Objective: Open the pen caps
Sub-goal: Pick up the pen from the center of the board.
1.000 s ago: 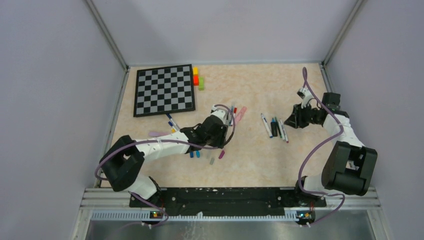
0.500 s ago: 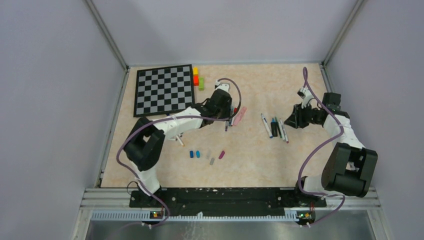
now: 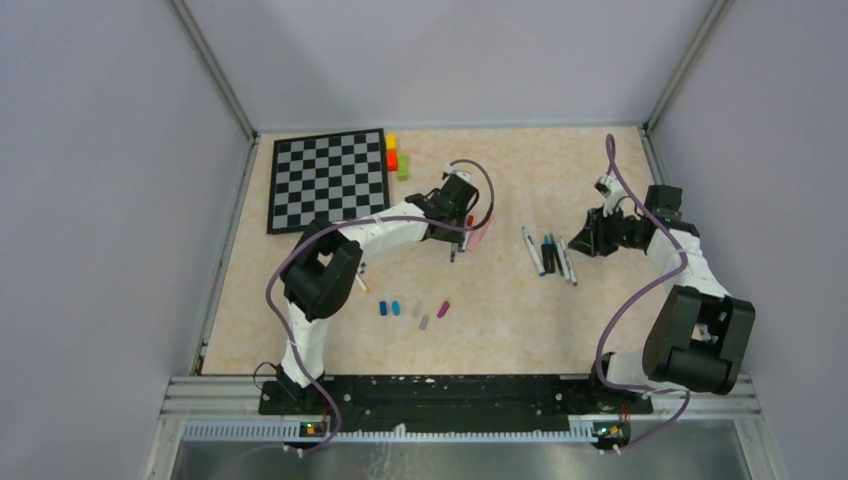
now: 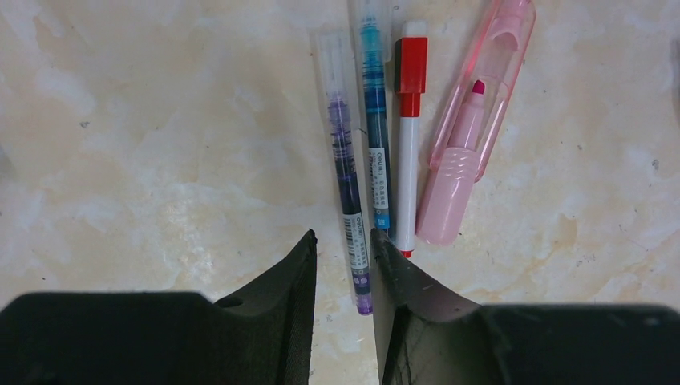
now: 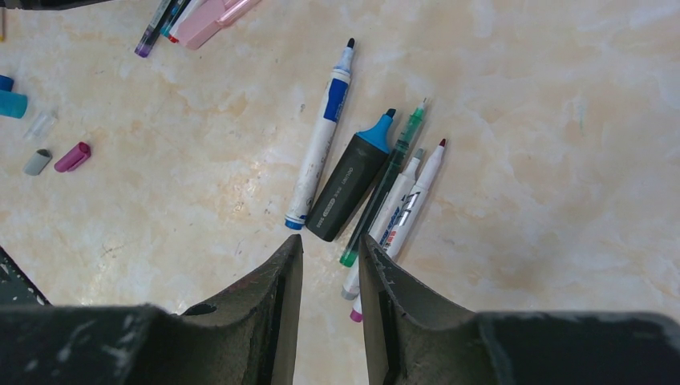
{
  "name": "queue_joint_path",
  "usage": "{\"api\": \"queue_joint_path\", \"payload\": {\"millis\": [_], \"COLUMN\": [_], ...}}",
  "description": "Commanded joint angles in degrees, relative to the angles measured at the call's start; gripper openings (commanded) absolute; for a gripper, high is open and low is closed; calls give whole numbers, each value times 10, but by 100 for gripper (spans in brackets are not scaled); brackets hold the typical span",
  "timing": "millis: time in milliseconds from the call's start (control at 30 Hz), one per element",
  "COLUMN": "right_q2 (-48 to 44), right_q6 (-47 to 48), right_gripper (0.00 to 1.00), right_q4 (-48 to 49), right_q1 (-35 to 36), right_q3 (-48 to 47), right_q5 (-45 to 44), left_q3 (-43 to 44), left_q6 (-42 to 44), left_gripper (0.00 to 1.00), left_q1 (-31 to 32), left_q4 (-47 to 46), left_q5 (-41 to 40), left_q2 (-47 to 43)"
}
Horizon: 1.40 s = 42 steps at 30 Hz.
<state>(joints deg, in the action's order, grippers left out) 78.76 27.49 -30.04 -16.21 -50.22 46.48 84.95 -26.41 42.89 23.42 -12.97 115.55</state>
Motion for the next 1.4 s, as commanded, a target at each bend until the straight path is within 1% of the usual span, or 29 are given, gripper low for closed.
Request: {"api": "queue_joint_path", "payload": {"millis": [0, 367, 467, 867, 1067, 1200, 1233, 1367], "right_q2": [-20, -21, -21, -22, -23, -28, -30, -48], "right_q6": [14, 15, 15, 15, 16, 16, 16, 14], "right_gripper": [31, 31, 31, 31, 31, 31, 31, 31], "right_q4": [5, 4, 4, 3, 3, -1, -3, -6], "right_q1": [-6, -6, -6, -7, -6, -6, -7, -7], "right_q3": [0, 0, 0, 1, -1, -1, -2, -1], "right_q5": [14, 14, 14, 15, 17, 20, 21, 32], "left_q3": [36, 55, 56, 59, 59, 56, 57, 55], "left_q6": [14, 19, 19, 22, 22, 27, 29, 45], "left_gripper": [34, 33, 28, 24, 14, 2, 0, 0], "left_q1": [1, 1, 1, 1, -3, -10, -11, -12], "left_q4": [15, 25, 28, 49, 70, 76, 77, 79], "left_q5": [2, 11, 14, 16, 3, 2, 3, -21], "left_q2": [14, 40, 46, 69, 75, 68, 64, 30]}}
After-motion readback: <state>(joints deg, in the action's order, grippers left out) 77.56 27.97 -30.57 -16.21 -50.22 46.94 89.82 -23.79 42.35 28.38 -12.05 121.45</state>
